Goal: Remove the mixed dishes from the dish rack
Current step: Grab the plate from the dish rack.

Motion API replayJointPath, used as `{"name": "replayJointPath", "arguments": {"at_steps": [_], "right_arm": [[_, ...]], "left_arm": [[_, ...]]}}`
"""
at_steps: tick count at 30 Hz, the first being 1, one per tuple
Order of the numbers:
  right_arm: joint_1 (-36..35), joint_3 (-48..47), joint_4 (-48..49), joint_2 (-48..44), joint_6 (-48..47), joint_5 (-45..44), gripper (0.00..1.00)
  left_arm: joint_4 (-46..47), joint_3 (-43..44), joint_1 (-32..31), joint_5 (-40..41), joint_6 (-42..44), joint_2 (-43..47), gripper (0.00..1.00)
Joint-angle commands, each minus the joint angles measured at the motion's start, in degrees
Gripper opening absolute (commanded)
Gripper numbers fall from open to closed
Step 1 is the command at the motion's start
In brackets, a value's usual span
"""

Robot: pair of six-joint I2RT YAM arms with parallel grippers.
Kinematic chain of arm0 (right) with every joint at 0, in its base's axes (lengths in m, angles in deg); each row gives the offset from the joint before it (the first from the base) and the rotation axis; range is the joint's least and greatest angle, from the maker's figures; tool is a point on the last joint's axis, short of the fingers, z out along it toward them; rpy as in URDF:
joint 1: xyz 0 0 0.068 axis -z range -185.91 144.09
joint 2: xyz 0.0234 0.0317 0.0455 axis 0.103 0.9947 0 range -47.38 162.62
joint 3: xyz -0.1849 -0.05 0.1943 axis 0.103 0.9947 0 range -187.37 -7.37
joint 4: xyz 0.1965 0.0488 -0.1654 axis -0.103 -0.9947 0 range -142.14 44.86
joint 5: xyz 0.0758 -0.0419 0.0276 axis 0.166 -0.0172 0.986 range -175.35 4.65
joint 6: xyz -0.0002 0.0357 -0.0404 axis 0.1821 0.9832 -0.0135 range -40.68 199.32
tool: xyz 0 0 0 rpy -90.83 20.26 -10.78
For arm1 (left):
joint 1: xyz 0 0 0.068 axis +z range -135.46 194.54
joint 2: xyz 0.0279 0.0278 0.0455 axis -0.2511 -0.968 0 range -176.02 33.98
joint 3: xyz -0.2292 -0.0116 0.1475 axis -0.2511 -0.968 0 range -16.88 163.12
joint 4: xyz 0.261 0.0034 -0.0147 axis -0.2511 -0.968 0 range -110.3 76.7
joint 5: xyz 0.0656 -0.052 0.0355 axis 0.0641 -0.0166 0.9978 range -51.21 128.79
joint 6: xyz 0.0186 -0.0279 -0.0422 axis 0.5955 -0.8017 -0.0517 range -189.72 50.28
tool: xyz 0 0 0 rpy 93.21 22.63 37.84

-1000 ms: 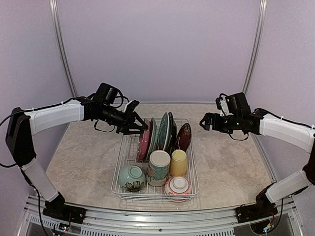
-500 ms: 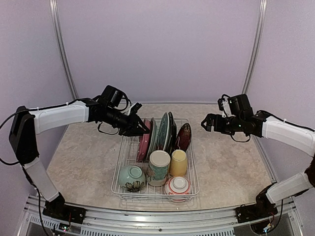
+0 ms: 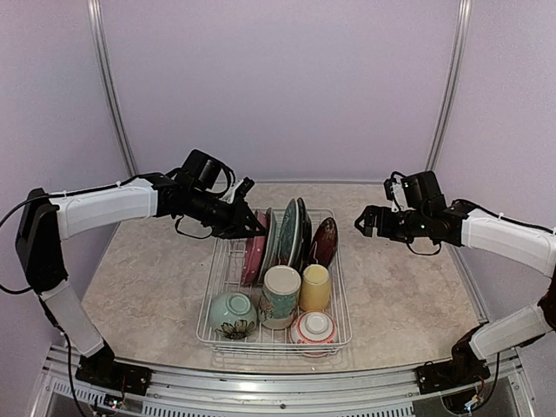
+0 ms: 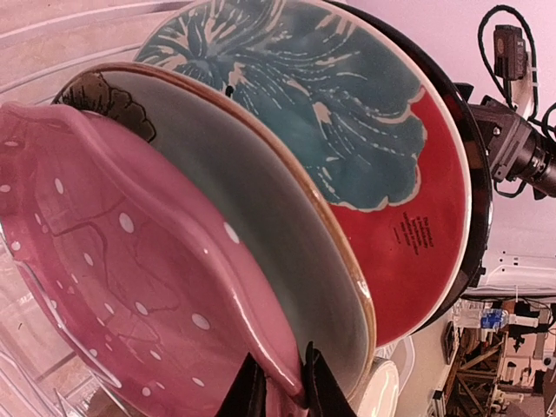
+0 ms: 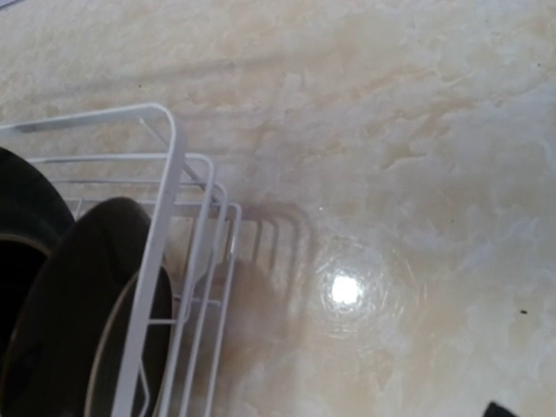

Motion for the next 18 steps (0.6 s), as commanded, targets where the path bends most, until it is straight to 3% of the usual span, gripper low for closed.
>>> {"name": "replayJointPath", "arguments": {"at_steps": [1, 10, 18], "right_arm": [[-0.4, 1.5, 1.3, -1.2, 0.8, 0.2, 1.00], [-0.4, 2.0, 2.1, -1.5, 1.3, 0.4, 1.00], [-0.4, 2.0, 2.0, -2.2, 1.6, 0.0, 1.00]], "left_arm": [[-1.1, 0.3, -0.7, 4.7, 3.7, 0.5, 0.11], [0.6, -1.2, -0.8, 6.6, 7.5, 2.8, 0.01], [2.5, -2.7, -0.8, 5.4, 8.0, 6.9, 0.00]]}}
